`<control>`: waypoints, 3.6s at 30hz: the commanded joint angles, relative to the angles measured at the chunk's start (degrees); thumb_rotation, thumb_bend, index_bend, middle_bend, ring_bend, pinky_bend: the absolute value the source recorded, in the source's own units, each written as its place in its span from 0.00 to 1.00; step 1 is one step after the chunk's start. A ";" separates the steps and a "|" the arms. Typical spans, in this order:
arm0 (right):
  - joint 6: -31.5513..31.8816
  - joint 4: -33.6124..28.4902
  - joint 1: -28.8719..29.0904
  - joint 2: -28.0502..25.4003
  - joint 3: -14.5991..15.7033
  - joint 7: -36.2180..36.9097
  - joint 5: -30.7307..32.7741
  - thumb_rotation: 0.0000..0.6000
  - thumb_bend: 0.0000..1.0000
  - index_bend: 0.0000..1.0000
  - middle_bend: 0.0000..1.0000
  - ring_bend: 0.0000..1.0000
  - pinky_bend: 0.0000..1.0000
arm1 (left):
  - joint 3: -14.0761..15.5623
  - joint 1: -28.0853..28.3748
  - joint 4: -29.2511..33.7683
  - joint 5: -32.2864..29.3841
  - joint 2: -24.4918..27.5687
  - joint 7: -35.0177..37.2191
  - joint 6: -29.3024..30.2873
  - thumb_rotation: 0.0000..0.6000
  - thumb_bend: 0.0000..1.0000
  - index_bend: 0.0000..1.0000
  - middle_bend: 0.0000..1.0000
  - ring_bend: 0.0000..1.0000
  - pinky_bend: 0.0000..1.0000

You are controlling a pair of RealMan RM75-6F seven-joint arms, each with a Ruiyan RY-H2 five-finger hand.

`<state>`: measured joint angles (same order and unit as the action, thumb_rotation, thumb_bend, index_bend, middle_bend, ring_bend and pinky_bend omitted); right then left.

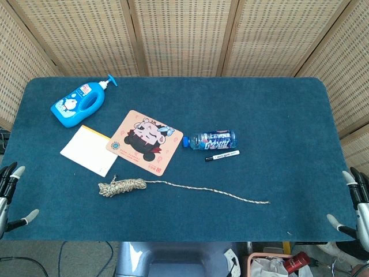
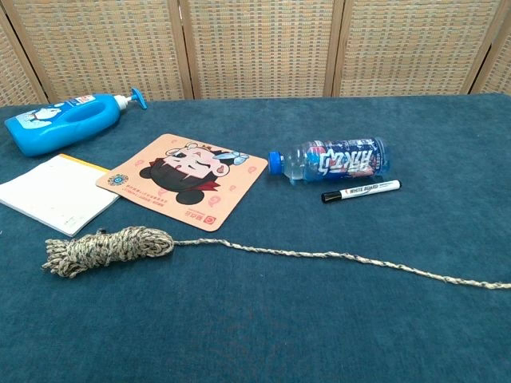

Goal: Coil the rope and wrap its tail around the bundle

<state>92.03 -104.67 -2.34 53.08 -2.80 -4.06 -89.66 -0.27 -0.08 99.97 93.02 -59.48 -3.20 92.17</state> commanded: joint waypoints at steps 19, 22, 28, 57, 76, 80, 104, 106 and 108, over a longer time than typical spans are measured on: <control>-23.17 8.46 17.19 10.71 -1.33 -0.98 -3.18 1.00 0.01 0.40 0.00 0.00 0.00 | -1.03 1.57 -0.29 -2.93 -1.82 -3.60 -2.93 1.00 0.04 0.00 0.00 0.00 0.00; -28.80 8.90 19.95 13.87 -1.53 -5.06 0.32 1.00 0.07 0.41 0.00 0.00 0.00 | -1.19 1.89 -0.48 -3.62 -2.42 -4.76 -3.61 1.00 0.04 0.00 0.00 0.00 0.00; -35.99 11.27 23.33 19.39 -1.64 -10.70 7.66 1.00 0.14 0.42 0.00 0.00 0.00 | -1.48 2.04 -0.61 -3.87 -3.21 -6.26 -3.38 1.00 0.04 0.00 0.00 0.00 0.00; -35.97 19.97 25.13 28.20 2.42 -15.13 11.98 1.00 0.33 0.47 0.00 0.00 0.00 | -1.28 2.12 -0.17 -4.24 -2.83 -5.38 -3.36 1.00 0.04 0.00 0.00 0.00 0.00; -36.89 21.86 26.10 29.72 2.19 -17.49 15.80 1.00 0.39 0.52 0.00 0.00 0.00 | -0.88 2.44 -0.45 -4.25 -3.30 -6.05 -4.16 1.00 0.04 0.00 0.00 0.00 0.00; -36.74 22.40 26.20 30.06 2.48 -16.99 15.42 1.00 0.40 0.58 0.00 0.00 0.00 | -0.81 2.45 -0.48 -4.20 -3.39 -6.14 -4.16 1.00 0.04 0.00 0.00 0.00 0.00; -22.03 18.92 21.80 27.28 3.62 -7.53 4.00 1.00 0.47 0.66 0.06 0.00 0.00 | -1.61 4.61 0.74 -10.35 -3.91 -7.92 -10.17 1.00 0.06 0.00 0.00 0.00 0.00; -21.05 18.49 21.40 27.19 3.66 -8.14 3.50 1.00 0.47 0.67 0.07 0.00 0.00 | -2.02 5.38 0.56 -11.19 -4.79 -8.49 -11.31 1.00 0.07 0.00 0.00 0.00 0.00; -20.61 18.22 21.26 27.04 3.67 -8.86 3.08 1.00 0.48 0.67 0.08 0.00 0.00 | -2.53 6.66 0.07 -12.05 -6.12 -8.60 -13.15 1.00 0.07 0.00 0.00 0.00 0.01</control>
<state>71.15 -86.16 19.14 80.32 0.79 -12.50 -86.26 -2.28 5.51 100.47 81.86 -64.49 -11.46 80.40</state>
